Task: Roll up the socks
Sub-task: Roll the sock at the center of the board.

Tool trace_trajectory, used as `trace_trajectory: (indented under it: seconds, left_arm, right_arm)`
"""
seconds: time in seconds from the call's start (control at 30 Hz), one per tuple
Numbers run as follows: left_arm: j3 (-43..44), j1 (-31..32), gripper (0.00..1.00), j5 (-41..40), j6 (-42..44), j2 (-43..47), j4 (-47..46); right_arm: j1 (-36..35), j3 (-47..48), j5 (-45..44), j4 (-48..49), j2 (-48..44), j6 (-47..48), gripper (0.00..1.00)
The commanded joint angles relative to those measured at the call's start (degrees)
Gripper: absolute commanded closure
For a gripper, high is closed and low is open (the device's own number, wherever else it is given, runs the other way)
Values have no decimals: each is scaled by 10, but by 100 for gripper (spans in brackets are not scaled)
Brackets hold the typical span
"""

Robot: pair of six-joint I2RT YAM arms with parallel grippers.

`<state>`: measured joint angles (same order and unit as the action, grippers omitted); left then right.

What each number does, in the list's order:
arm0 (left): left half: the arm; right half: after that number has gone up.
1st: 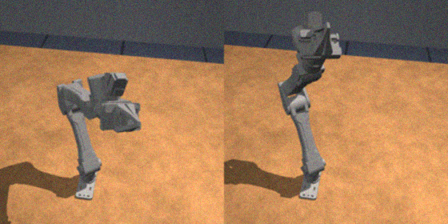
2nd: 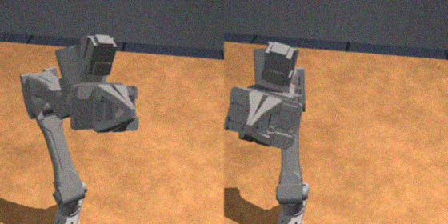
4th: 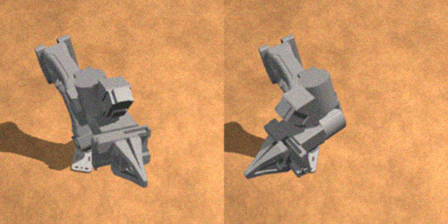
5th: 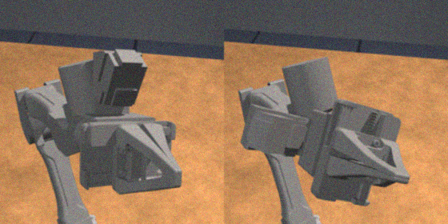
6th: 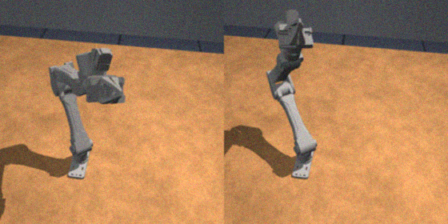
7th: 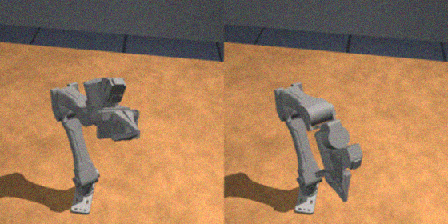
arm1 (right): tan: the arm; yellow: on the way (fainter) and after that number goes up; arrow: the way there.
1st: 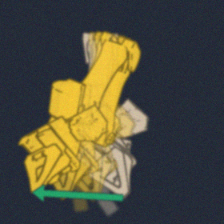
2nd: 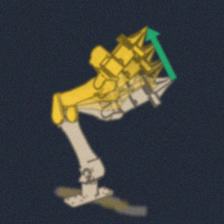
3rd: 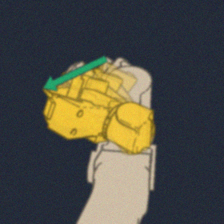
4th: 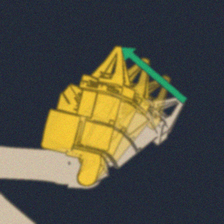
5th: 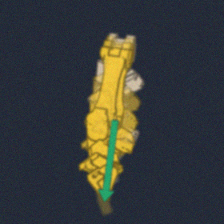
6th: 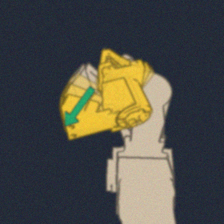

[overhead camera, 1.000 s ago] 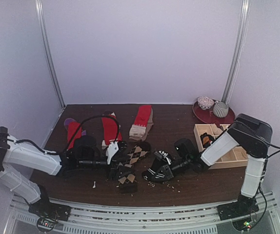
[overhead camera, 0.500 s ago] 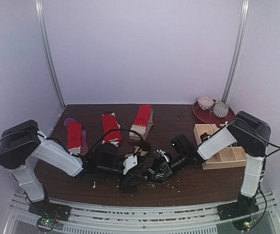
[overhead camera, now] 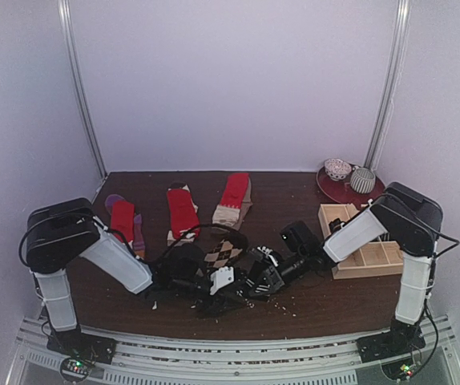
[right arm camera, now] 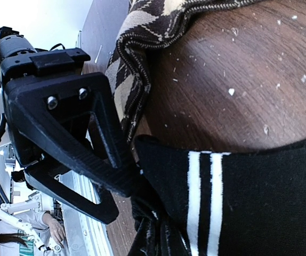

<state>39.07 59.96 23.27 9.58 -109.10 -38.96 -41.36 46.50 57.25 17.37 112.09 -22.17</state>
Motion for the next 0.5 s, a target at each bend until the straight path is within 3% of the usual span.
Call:
trace_trajectory:
  seconds: [0.0,0.23,0.47]
  left_arm:
    - [11,2,52,-19,13,-11,-51]
    - [0,1,51,-46,7,-9,-90]
    - [27,2,55,-15,13,-45,-56]
  right_arm:
    - [5,-23,-41,-87,28,17,96]
    - [8,-30,-40,-90,25,20,96]
    - [8,-32,-38,-87,24,16,96]
